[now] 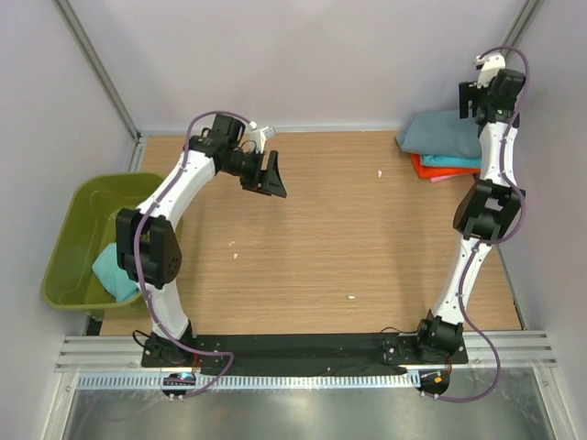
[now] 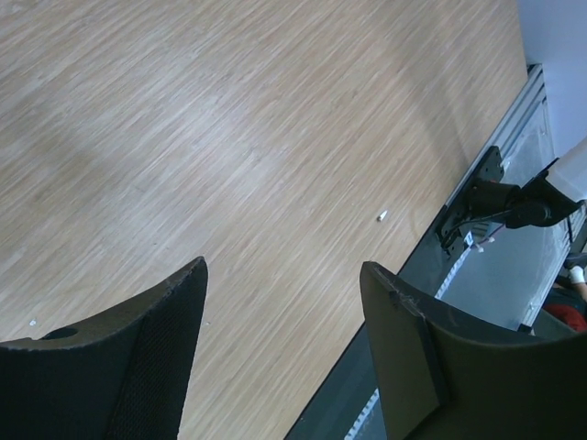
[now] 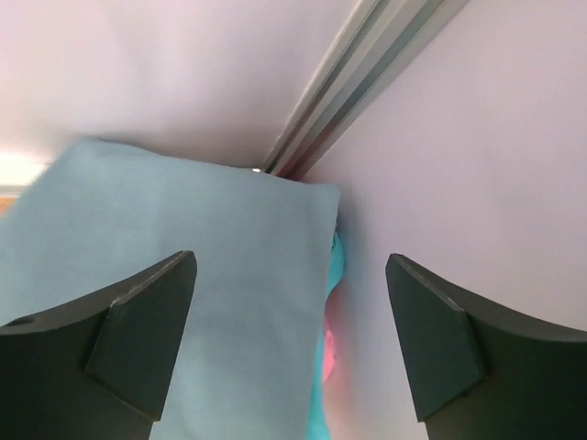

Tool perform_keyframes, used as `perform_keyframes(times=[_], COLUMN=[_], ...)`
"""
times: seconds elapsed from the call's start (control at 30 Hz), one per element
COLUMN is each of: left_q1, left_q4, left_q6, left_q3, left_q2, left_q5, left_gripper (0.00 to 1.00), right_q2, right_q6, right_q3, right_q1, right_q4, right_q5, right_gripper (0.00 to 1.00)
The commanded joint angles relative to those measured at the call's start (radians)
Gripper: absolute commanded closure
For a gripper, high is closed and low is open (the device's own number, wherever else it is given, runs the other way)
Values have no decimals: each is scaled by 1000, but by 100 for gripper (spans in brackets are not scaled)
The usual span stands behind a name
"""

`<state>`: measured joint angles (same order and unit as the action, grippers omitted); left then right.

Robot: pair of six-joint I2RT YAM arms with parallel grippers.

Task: Fold and stack the t-shirts
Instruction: Neatly place the folded tshirt to the corner

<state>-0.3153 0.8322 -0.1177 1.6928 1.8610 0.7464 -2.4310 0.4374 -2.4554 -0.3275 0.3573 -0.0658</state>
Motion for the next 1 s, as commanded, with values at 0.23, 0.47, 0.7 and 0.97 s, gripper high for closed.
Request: perform_keyframes(times=[0.23,0.47,0.7,0.97], left_q1=[-30,-30,-31,-31], left_q4=[31,53,39,33], left_q6=[88,113,113,113], left_q3=[116,85,-1,-67], left_q2=[-69,-111,-169,-203], left_q5=[-399,-434,-407,-433], left_gripper=[22,22,23,23], right_q2=[539,399,233,115], right_q6=[-225,-555,-494,-483], right_q3=[343,375,308,236], right_q1=[82,133,185,248], right_q4=[-123,80,111,120], right_q5=[-215,-470,-451,-442], right_gripper=[4,7,11,11])
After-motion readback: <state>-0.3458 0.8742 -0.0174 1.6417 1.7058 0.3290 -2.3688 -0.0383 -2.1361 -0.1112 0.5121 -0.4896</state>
